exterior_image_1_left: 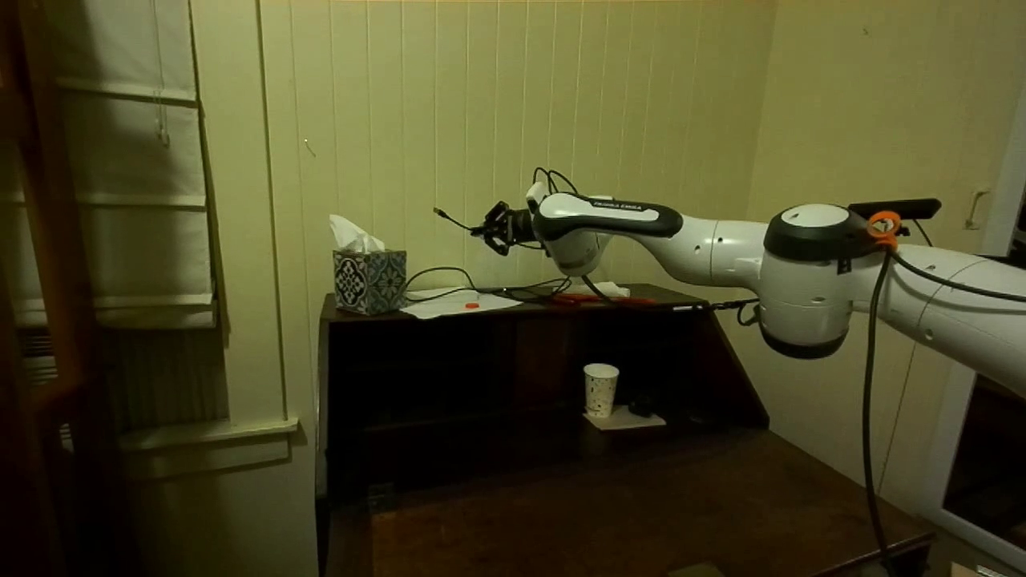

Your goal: Put the cable on the top shelf

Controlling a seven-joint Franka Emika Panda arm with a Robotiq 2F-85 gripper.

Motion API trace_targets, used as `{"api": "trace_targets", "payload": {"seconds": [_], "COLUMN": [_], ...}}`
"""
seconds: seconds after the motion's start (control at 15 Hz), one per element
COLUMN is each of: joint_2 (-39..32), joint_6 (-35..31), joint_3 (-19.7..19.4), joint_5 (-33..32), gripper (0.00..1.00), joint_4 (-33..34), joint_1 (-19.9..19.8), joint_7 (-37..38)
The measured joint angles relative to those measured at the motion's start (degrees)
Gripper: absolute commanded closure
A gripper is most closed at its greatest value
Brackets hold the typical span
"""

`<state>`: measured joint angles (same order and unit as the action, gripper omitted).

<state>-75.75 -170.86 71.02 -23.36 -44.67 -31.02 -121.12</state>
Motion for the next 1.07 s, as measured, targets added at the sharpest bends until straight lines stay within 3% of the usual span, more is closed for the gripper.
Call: {"api": "trace_targets", "payload": {"seconds": [0.07,0.27,0.47,0.67,0.8,1.07], "joint_2": [-0.93,-2.95,-3.07,-2.71,-0.59,5.80], "joint_6": [1.42,3.90,3.58,1.18,0.07,9.29], "joint_3": [1.97,3.89,1.36,-2.21,-9.06,-27.02], "joint_5": [0.00,0.01,6.00,6.39,7.51,15.94], "gripper": [0.72,0.56,0.36,0.15,0.02,0.00], "joint_4": [0.03,1.15,2.87,6.84,10.87,20.24], "joint_1": [-0.56,-1.12,-0.15,2.52,5.73,11.63], "joint_7": [-3.82,-10.27,-16.05,-12.00,-3.05,15.69]}}
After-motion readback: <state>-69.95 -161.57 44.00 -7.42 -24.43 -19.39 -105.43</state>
